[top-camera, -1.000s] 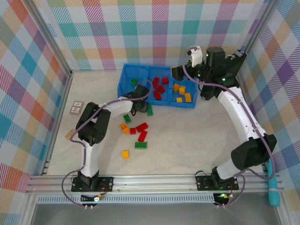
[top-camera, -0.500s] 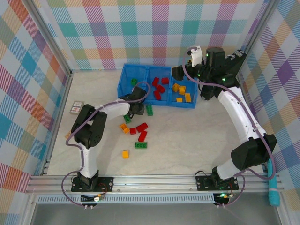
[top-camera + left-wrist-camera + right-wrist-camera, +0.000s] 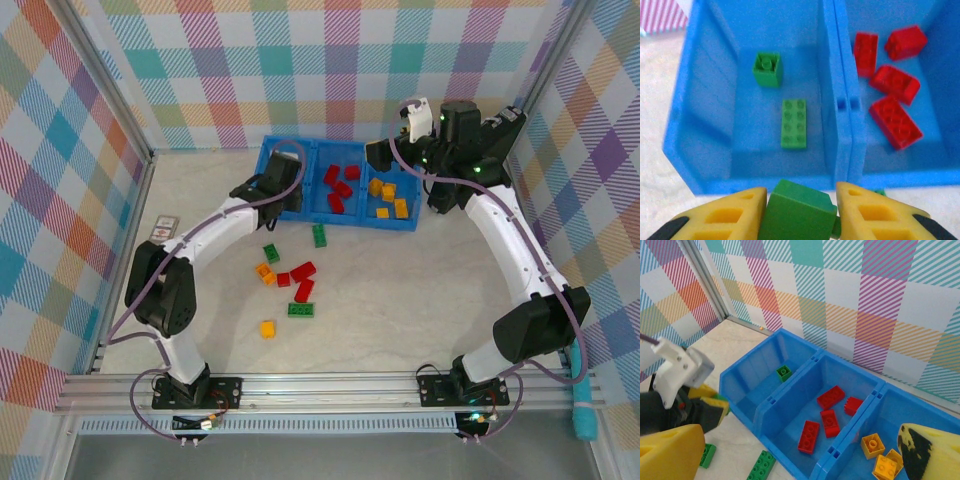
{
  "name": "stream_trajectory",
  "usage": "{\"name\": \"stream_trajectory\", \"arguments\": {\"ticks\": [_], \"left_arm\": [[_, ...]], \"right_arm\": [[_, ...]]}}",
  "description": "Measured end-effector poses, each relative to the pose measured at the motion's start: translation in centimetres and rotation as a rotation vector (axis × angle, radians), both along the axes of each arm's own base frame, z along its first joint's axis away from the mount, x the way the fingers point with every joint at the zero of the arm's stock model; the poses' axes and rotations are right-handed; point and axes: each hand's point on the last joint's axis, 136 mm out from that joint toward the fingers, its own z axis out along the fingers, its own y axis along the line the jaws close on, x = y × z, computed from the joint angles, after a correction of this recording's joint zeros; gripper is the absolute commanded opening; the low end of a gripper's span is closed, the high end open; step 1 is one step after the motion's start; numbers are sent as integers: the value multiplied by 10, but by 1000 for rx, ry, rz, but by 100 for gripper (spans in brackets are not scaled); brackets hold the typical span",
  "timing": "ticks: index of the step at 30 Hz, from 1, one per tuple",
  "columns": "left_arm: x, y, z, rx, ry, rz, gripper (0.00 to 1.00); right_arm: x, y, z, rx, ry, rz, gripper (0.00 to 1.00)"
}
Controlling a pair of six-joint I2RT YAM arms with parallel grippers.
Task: Sort the legos into containers by color
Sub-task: Place the lego in the container.
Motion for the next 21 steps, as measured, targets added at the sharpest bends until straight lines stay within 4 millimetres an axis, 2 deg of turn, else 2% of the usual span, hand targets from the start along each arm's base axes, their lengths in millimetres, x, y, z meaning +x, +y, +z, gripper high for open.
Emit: {"name": "stream_trajectory", "arguments": {"ticks": [2, 4, 8, 10, 15, 21], "left_arm": [[19, 3, 8, -13, -38, 22, 35], [41, 9, 7, -20, -55, 51, 35], [78, 20, -16, -16, -45, 94, 35], [87, 23, -33, -13, -25, 105, 35], [94, 30, -75, -9, 48, 122, 36], [91, 27, -89, -47, 74, 129, 48]], "right_arm": [[0, 0, 0, 0, 0, 0, 99], [0, 0, 0, 0, 0, 0, 99], [0, 0, 0, 0, 0, 0, 99], [0, 0, 0, 0, 0, 0, 99], [1, 0, -1, -1, 3, 0, 99], [4, 2, -6, -1, 15, 7, 99]]}}
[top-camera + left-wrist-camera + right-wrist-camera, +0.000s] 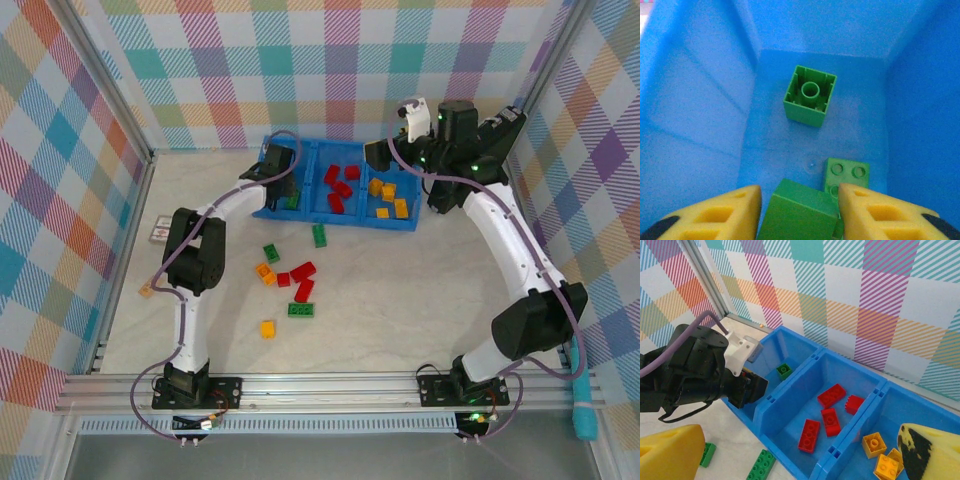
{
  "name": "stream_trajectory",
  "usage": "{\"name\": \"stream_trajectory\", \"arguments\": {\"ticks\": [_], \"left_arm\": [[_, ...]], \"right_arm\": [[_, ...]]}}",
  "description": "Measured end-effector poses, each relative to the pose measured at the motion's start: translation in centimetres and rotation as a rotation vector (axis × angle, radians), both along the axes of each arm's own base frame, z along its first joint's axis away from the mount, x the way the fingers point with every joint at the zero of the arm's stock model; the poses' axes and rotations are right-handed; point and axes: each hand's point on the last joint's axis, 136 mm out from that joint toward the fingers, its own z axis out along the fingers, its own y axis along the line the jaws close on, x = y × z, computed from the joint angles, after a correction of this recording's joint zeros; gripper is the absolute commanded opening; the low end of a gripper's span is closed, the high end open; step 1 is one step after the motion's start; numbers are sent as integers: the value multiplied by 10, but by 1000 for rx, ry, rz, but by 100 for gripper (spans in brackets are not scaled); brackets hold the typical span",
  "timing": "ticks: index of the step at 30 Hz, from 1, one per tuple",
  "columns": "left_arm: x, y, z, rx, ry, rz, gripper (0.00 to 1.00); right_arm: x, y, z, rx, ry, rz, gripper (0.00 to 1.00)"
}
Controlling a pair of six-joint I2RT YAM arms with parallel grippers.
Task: Sort the legos into containers by color
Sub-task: Place the lego in the container.
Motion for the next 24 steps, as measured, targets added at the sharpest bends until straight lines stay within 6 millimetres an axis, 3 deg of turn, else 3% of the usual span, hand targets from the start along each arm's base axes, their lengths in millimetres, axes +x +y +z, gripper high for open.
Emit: {"name": "stream_trajectory", "arguments": {"ticks": [6, 9, 12, 15, 17, 19, 21, 24], "left_arm": [[-13, 3, -17, -4, 39, 3, 56], [-21, 6, -3, -2, 40, 1, 56], [-33, 4, 36, -16, -3, -11, 57], [-51, -3, 94, -37, -86, -29, 57], [-69, -17, 129, -58, -136, -55, 57], [-88, -33, 146, -78, -144, -82, 58], [-107, -50, 145, -86, -113, -106, 58], [-133, -70, 113, -71, -20, -135, 59]], "right_arm": [[-1, 2, -1, 7, 8, 13, 99], [-2, 3, -1, 11, 8, 20, 99], [-2, 4, -1, 15, 10, 25, 99], [-3, 5, 0, 18, 10, 30, 99], [-4, 5, 1, 20, 9, 32, 99], [-6, 5, 4, 24, 2, 36, 99], [-11, 5, 10, 29, -10, 44, 99], [-22, 4, 21, 39, -34, 54, 99]]}}
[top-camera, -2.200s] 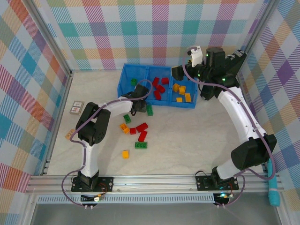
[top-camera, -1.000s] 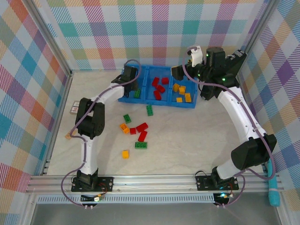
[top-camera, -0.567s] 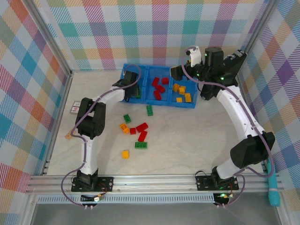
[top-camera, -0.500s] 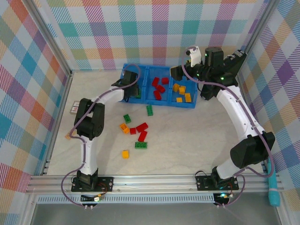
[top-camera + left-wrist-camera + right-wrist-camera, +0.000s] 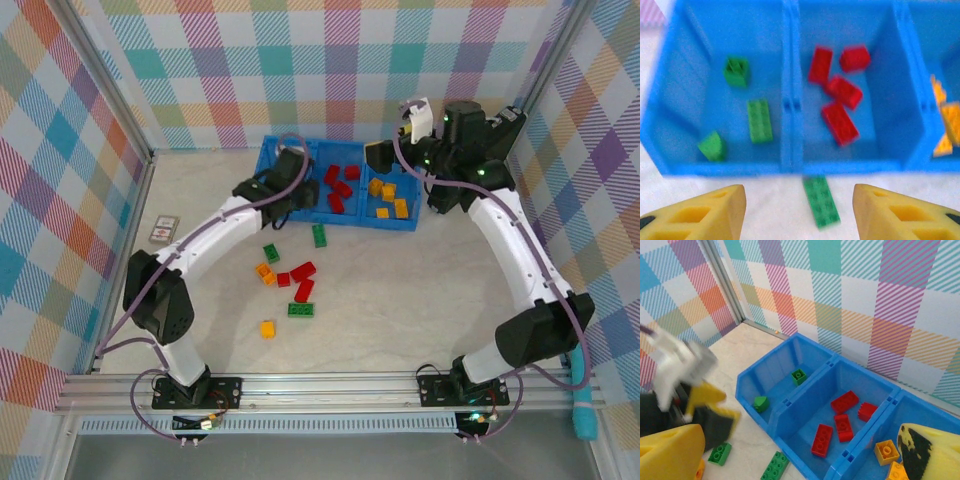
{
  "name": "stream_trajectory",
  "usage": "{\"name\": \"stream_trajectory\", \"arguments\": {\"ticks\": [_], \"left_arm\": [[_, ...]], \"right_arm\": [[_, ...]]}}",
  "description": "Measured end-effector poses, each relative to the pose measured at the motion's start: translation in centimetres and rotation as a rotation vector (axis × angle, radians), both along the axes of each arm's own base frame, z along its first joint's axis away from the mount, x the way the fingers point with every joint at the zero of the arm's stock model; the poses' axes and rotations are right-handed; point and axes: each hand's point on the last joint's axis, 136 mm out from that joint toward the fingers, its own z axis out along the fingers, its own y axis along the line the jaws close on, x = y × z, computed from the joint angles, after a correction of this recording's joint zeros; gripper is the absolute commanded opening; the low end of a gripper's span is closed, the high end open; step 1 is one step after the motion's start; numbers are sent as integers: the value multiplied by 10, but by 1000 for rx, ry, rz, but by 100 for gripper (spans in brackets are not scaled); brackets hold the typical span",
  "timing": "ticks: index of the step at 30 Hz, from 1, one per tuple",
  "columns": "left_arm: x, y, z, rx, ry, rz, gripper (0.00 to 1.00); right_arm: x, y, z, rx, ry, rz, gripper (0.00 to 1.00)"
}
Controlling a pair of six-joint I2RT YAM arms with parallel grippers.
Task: Sort the legos into containers by color
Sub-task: Place the lego in the container, then pick up the lego from the center of the table.
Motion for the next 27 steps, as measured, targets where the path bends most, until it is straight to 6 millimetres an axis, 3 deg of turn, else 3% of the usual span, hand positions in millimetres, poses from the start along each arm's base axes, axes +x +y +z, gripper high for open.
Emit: {"name": "stream_trajectory", "arguments": {"ticks": [4, 8, 19, 27], "left_arm": [[-27, -18, -53, 59, 137, -22, 60], [-30, -26, -83, 76, 194, -8, 60], [-19, -37, -147, 107, 282, 20, 60], [-12, -44, -167, 112, 295, 23, 61]], "right_arm": [[-8, -1, 14, 13, -38, 7, 99], [-11, -2, 12, 17, -41, 6, 99], [-10, -6, 10, 11, -54, -21, 99], [-9, -7, 12, 11, -67, -26, 99]]}}
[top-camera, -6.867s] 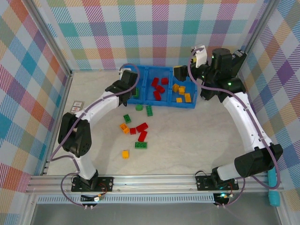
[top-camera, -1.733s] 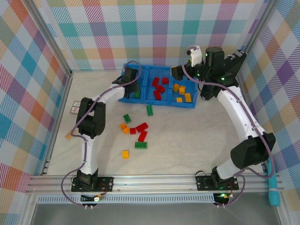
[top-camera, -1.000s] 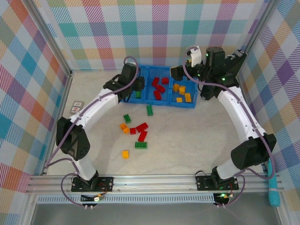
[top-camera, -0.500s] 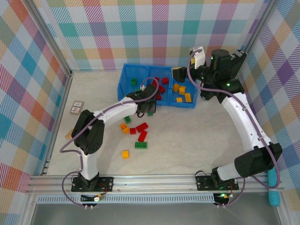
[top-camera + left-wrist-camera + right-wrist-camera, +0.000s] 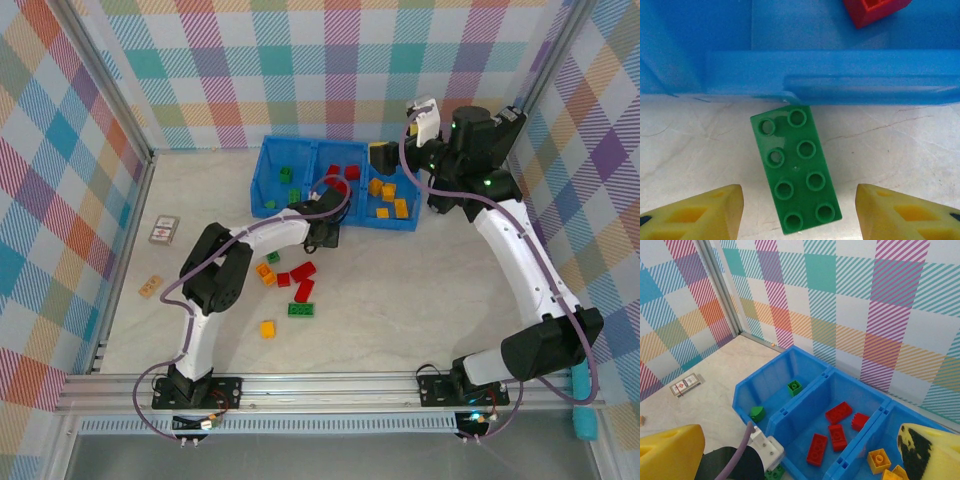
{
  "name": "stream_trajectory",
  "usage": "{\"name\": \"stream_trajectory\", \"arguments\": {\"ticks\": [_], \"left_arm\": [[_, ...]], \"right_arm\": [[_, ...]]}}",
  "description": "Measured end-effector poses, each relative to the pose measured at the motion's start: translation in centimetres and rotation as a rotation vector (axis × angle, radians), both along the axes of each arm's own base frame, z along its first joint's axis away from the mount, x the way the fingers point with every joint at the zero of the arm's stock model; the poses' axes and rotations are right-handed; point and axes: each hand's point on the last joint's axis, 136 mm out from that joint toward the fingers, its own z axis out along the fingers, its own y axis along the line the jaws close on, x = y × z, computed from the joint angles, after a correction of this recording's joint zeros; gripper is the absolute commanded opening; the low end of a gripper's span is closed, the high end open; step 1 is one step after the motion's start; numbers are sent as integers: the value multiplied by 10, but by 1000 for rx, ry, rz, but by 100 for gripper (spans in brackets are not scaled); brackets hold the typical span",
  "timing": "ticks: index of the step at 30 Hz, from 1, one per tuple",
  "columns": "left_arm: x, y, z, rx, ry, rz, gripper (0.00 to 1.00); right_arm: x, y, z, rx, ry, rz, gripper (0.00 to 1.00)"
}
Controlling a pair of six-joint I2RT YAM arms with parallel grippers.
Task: Sort the legos into containers by color
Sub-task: Pick up the lego from the center of the table.
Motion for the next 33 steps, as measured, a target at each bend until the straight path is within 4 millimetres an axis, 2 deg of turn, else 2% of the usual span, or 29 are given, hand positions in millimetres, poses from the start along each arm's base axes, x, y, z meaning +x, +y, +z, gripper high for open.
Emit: {"name": "stream_trajectory", "arguments": {"ticks": [9, 19, 26, 29, 33], "left_arm": [[0, 1, -13, 1, 16, 24, 56], [5, 1, -19, -13, 10, 52, 35], [4, 3, -19, -21, 3, 59, 30], [-5, 11, -18, -10, 12, 61, 30], [-27, 30, -13, 23, 49, 62, 30]], "right_arm": [[0, 0, -2, -7, -1, 3, 99], [0, 1, -6, -9, 6, 6, 99], [0, 1, -6, -9, 6, 6, 99], [0, 1, -7, -9, 7, 6, 99], [0, 1, -7, -9, 6, 6, 99]]}}
